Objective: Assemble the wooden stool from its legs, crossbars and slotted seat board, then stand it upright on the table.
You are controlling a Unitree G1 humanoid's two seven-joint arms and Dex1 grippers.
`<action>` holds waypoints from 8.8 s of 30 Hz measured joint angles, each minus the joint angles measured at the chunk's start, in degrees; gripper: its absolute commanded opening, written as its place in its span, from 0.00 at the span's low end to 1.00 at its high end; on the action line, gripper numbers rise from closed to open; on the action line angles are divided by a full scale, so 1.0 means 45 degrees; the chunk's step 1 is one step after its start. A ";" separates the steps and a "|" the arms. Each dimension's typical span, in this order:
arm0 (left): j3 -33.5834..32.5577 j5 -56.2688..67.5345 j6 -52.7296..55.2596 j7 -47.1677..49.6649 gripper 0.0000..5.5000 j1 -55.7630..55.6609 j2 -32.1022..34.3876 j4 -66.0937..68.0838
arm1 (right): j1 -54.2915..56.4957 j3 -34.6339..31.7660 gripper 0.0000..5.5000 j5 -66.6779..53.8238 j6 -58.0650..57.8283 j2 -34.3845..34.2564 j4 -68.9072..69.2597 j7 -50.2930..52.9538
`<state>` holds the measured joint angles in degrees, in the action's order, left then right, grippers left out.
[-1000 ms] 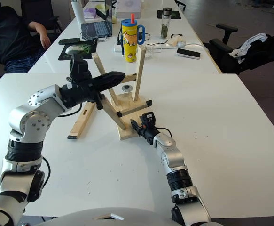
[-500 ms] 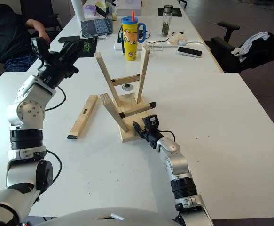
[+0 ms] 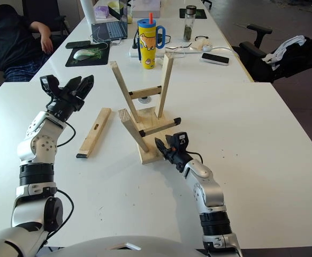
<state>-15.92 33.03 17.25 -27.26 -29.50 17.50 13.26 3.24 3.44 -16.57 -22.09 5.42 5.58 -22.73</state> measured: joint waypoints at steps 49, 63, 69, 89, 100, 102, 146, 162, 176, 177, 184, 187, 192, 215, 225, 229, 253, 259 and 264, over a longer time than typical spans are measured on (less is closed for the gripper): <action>0.0856 -0.4436 -0.0857 0.1743 0.67 0.1104 0.0985 0.2024 | -0.0061 0.4409 0.46 0.5942 0.3351 0.3201 -0.0155 -0.1696; 0.1331 -0.5062 -0.0848 0.1729 0.67 0.1039 0.1071 0.2683 | 0.2605 0.5031 0.46 0.7574 0.3766 0.2310 -0.2976 -0.1347; 0.1820 -0.5464 -0.0080 0.1685 0.67 0.1077 0.1037 0.2777 | 0.3274 0.4874 0.46 0.6596 0.2866 0.0629 -0.3884 -0.1513; 0.2856 -0.5084 0.6501 0.0586 0.98 0.1986 0.1362 -0.0876 | -0.1214 0.2128 0.46 0.3071 -0.1456 0.0921 0.3683 -0.1108; 0.2013 -0.4767 0.7002 0.0791 0.98 0.3863 0.1586 -0.2479 | -0.2228 -0.0974 0.46 0.1561 -0.1710 0.2557 0.4223 -0.0960; 0.2010 -0.4747 0.6808 0.0784 0.98 0.3838 0.1601 -0.2284 | -0.1601 -0.1314 0.46 0.1600 -0.1349 0.2753 0.3177 -0.0795; 0.0947 -0.4223 0.2894 0.1035 0.37 0.2595 0.0773 0.0861 | 0.1624 -0.0069 0.46 -0.0964 -0.4873 0.0662 -0.0900 -0.1052; -0.1586 0.3914 0.3896 -0.0958 0.37 -0.3193 0.1558 -0.3445 | 0.0290 -0.3345 0.46 -0.2205 -0.2754 0.2900 -0.0308 -0.1895; 0.1515 1.0011 0.9688 -0.1689 0.37 -0.1141 0.1706 -0.6748 | 0.0370 -0.6553 0.79 -1.2050 -0.8821 0.6395 0.2921 -0.4987; 0.1812 0.9982 1.0000 -0.2202 0.37 -0.0712 0.1989 -0.6746 | 0.0309 -0.6730 0.81 -1.2605 -0.9120 0.6810 0.2919 -0.5293; 0.3739 0.7997 0.9975 -0.5103 0.37 0.0153 0.2511 -0.5922 | 0.0720 -0.6949 0.85 -1.5545 -0.9456 0.7360 0.2874 -0.5377; 0.3974 0.7357 0.9725 -0.5713 0.37 0.0379 0.2688 -0.5712 | 0.0780 -0.6743 0.85 -1.6090 -0.9412 0.7360 0.2860 -0.5029; 0.4215 0.7123 0.9778 -0.6158 0.37 0.0804 0.2705 -0.5875 | 0.1207 -0.6383 0.85 -1.6369 -0.9098 0.7400 0.2690 -0.4526; 0.4541 0.6620 1.0172 -0.6774 0.37 0.1516 0.3212 -0.6604 | 0.1049 -0.5549 0.38 -1.5939 -0.9180 0.8210 0.2471 -0.5550; 0.3860 0.5863 0.9115 -0.5732 0.59 0.1537 0.2450 -0.5814 | 0.0947 -0.5250 0.38 -1.4831 -0.9000 0.8495 0.2308 -0.6380; 0.3913 0.4797 0.8110 -0.5492 0.62 0.1654 0.2454 -0.5848 | 0.0831 -0.5034 0.38 -1.3232 -0.8840 0.9299 0.1539 -0.7383; 0.9213 -0.7067 -0.0727 -0.3151 0.62 0.2004 0.1127 -0.1167 | 0.7679 -0.0924 0.38 -0.3963 -0.1825 0.8057 -0.6340 -1.1701; 0.9109 -0.7152 -0.0631 -0.3274 0.62 0.1986 0.1008 -0.1105 | 0.8963 -0.0026 0.38 -0.2533 -0.0655 0.7780 -0.7904 -1.2952; 0.9113 -0.7425 -0.0644 -0.3284 0.62 0.1993 0.0857 -0.1092 | 1.0164 0.0498 0.38 -0.1499 -0.0165 0.7782 -0.9096 -1.4011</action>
<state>25.10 -0.38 14.35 -42.04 -20.53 21.36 8.34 48.97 5.69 -23.32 -22.83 40.44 -35.35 -85.78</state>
